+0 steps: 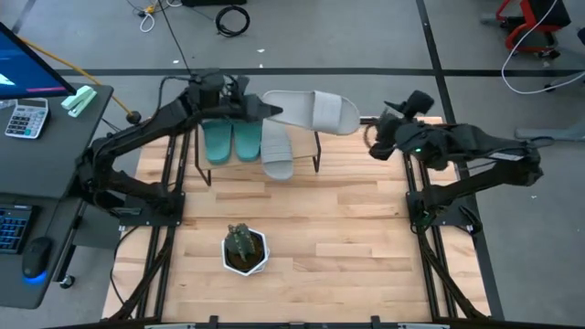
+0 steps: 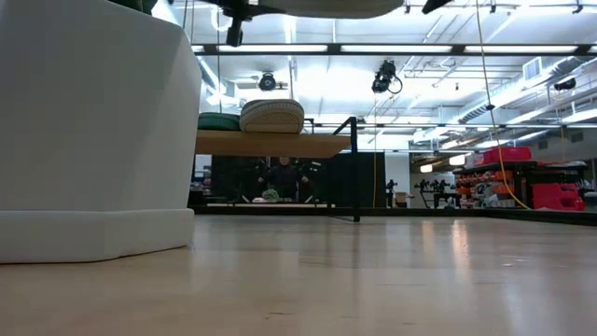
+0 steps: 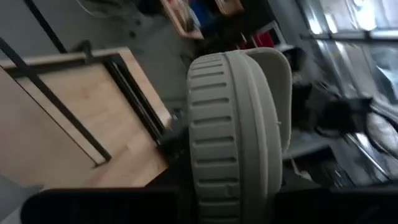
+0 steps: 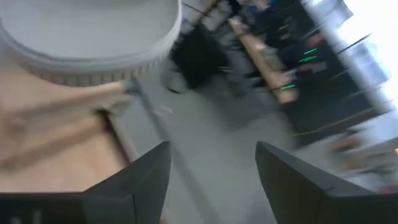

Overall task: Pick and place slides into the shelf
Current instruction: Put the gray slipper on the shelf

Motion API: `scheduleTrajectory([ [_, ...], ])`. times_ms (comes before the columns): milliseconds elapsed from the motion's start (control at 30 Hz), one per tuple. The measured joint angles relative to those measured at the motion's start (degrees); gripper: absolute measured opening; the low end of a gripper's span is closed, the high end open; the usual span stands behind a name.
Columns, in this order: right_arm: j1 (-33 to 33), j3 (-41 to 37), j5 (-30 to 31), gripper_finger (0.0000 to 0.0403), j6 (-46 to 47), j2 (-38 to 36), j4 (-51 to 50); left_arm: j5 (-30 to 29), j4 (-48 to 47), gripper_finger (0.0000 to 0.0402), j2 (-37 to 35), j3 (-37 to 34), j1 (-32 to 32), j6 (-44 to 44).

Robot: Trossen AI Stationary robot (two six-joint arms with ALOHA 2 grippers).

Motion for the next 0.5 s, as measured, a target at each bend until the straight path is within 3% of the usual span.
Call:
scheduleTrajectory([
  [267,-6.26,0.02,-24.97,0.0224,18.95,-2.98,-0.21,23.63,-0.97,0.0068,0.37,0.00,6.66,5.30],
  [500,-13.34,0.02,-46.15,0.0224,30.52,0.15,1.61,32.00,-5.27,0.0067,0.37,0.04,3.93,16.86],
])
